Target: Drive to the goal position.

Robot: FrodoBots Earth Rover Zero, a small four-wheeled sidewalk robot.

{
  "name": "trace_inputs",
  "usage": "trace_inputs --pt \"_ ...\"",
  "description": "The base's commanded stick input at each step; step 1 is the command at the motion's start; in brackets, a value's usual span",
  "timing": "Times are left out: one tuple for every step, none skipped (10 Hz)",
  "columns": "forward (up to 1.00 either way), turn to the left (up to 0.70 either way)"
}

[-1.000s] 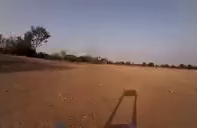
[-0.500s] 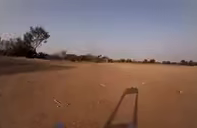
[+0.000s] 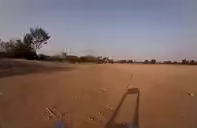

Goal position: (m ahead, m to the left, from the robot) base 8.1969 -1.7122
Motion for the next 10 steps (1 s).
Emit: trace_inputs --pt "0.59 0.00" --pt "0.59 0.00" --pt "0.59 0.00" --pt "0.59 0.00" --pt "0.59 0.00" --pt "0.59 0.00" --pt "0.59 0.00" --pt "0.59 0.00" --pt "0.59 0.00" --pt "0.59 0.00"
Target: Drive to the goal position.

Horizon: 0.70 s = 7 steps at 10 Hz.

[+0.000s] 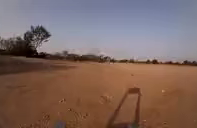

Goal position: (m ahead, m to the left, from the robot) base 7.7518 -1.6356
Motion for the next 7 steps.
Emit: trace_inputs --pt "0.59 0.00" --pt "0.59 0.00" --pt "0.59 0.00" --pt "0.59 0.00" --pt "0.59 0.00" --pt "0.59 0.00" --pt "0.59 0.00"
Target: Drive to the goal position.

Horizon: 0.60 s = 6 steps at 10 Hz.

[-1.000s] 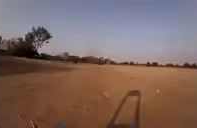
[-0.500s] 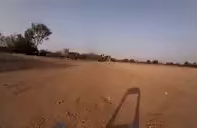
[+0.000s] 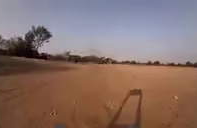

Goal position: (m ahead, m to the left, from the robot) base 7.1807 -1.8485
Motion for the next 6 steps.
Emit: trace_inputs --pt "0.59 0.00" --pt "0.59 0.00" --pt "0.59 0.00" --pt "0.59 0.00" --pt "0.59 0.00" --pt "0.59 0.00"
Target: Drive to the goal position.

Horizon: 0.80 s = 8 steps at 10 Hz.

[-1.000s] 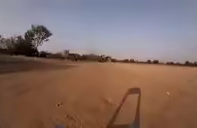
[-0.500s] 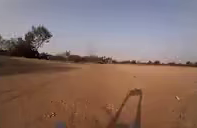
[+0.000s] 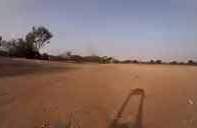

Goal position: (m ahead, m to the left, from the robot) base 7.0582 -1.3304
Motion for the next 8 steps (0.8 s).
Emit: trace_inputs --pt "0.59 0.00" --pt "0.59 0.00" --pt "0.59 0.00" --pt "0.59 0.00" --pt "0.59 0.00" --pt "0.59 0.00" --pt "0.59 0.00" --pt "0.59 0.00"
